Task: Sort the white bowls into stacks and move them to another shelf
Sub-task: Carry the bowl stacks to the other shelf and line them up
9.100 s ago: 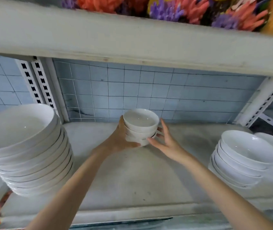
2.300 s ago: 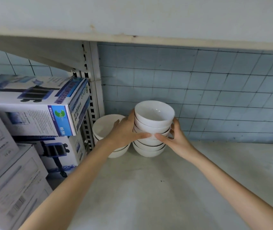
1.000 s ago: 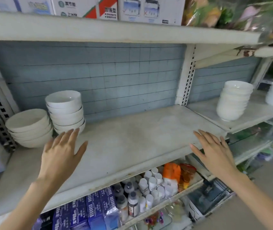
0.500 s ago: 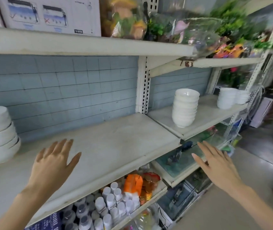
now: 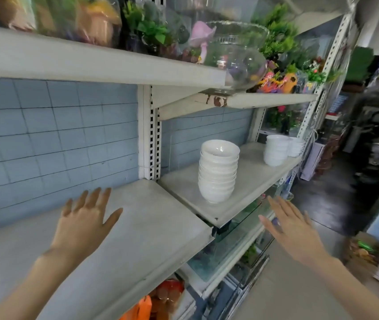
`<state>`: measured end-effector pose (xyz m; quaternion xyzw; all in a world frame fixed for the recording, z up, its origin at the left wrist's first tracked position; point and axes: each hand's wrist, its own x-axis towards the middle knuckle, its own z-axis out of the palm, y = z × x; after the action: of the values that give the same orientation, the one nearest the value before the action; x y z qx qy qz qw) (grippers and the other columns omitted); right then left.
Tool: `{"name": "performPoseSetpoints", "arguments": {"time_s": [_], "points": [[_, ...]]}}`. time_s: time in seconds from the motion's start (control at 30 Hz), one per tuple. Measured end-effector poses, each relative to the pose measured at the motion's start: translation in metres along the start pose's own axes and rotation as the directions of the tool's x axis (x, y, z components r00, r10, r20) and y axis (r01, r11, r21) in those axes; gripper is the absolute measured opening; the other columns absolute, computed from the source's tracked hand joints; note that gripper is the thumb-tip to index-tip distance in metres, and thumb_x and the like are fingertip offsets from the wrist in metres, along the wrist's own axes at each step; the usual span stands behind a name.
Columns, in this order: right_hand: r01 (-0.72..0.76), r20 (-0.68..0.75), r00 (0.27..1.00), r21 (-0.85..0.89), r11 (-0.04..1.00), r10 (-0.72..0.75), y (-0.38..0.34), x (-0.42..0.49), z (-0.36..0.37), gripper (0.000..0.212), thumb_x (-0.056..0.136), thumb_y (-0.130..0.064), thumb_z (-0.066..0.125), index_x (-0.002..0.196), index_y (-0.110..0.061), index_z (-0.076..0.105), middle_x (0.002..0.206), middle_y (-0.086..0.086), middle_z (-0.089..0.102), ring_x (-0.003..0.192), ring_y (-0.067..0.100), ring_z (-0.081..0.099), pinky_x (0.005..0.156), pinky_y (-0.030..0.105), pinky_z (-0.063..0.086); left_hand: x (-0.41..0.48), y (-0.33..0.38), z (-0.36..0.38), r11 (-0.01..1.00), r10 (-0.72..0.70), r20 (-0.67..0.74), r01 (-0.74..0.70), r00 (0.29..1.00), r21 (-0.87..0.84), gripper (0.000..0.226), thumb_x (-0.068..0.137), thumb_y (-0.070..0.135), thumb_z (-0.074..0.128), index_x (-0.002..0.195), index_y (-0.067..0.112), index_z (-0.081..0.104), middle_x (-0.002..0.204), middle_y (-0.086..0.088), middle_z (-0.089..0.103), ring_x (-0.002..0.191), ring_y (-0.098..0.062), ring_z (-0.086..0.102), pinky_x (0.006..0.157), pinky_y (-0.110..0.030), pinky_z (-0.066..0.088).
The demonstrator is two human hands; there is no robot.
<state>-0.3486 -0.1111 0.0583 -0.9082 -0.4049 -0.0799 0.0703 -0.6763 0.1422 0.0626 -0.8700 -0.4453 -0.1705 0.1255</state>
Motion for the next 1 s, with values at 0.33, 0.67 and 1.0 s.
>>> {"name": "performPoseSetpoints", "arguments": {"time_s": [0.33, 0.67, 1.0], "points": [[-0.043, 0.003, 0.999, 0.052, 0.998, 0.043, 0.042, 0.071, 0.028, 0.079, 0.086, -0.074, 0.013, 0.15, -0.027, 0.011, 0.157, -0.007, 0.015, 0.144, 0.014, 0.013, 0.116, 0.039, 0.012, 0.076, 0.078, 0.023, 0.981, 0.112, 0.149, -0.086, 0.982, -0.171, 0.076, 0.086, 0.06, 0.026, 0.128, 0.005, 0.057, 0.12, -0.013, 0.065, 0.108, -0.037, 0.063, 0.089, -0.055, 0.048], [0.095, 0.003, 0.995, 0.112, 0.989, -0.096, 0.093, 0.158, 0.041, 0.08, 0.082, -0.064, 0.017, 0.151, -0.024, 0.008, 0.158, -0.002, 0.012, 0.145, 0.019, 0.012, 0.117, 0.042, 0.016, 0.11, 0.16, 0.037, 0.977, -0.004, 0.131, 0.032, 0.991, -0.211, 0.069, 0.093, 0.056, 0.033, 0.15, 0.018, 0.021, 0.152, -0.001, 0.034, 0.14, -0.024, 0.032, 0.114, -0.041, 0.023], [0.341, 0.08, 0.932, 0.124, 0.932, -0.352, 0.154, 0.244, 0.052, 0.079, 0.083, -0.065, 0.013, 0.15, -0.026, 0.002, 0.159, -0.004, 0.002, 0.146, 0.017, 0.006, 0.118, 0.042, 0.012, 0.097, 0.234, 0.037, 0.918, -0.256, 0.314, 0.332, 0.914, -0.217, 0.099, 0.072, 0.072, 0.026, 0.152, 0.019, 0.003, 0.158, -0.002, 0.019, 0.145, -0.02, 0.02, 0.118, -0.039, 0.015]]}}
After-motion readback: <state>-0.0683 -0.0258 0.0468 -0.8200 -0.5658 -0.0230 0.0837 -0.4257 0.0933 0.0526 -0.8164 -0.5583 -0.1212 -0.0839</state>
